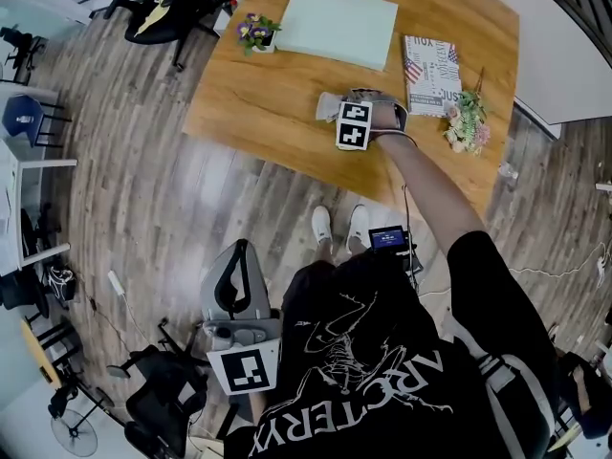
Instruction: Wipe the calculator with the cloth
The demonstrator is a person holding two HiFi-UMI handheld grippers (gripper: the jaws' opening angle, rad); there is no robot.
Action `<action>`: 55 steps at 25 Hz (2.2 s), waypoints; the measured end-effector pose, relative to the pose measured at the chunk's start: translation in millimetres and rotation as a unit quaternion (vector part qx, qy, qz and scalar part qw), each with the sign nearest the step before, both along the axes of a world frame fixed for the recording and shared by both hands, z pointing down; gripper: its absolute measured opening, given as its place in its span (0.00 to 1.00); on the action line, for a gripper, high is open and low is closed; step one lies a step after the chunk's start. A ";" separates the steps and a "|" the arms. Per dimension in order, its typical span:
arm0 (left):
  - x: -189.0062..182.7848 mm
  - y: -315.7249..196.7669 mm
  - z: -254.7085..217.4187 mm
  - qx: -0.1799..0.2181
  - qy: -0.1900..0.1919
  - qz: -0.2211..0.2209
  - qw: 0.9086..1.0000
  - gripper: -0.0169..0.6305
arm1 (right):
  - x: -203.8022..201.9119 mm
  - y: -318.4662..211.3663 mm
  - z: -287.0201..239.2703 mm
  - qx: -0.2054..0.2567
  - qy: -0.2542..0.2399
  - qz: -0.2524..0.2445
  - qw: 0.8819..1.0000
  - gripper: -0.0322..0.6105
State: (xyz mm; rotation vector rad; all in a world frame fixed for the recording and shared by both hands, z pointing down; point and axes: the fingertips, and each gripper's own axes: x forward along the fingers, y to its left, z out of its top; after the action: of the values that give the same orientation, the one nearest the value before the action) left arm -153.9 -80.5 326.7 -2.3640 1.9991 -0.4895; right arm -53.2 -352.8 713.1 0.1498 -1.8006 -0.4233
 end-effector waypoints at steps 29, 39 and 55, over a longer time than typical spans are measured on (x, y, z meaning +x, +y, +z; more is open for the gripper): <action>11.1 -16.6 -7.3 0.023 0.017 0.040 0.999 0.04 | 2.5 111.2 3.0 -0.045 0.005 -0.044 0.998 0.20; 13.8 -16.1 -9.5 0.028 0.021 0.041 0.999 0.04 | 7.4 156.5 18.4 -0.089 0.014 -0.056 0.994 0.20; 25.6 -33.0 -16.6 0.047 0.037 0.081 0.995 0.04 | 13.4 164.9 -45.6 -0.111 -0.116 0.065 0.985 0.20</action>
State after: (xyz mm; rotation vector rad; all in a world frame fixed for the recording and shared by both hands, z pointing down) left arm -128.3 -113.5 310.1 -2.4933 1.7924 -0.2995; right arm -39.8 -187.9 667.5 0.1651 -2.0399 -0.1138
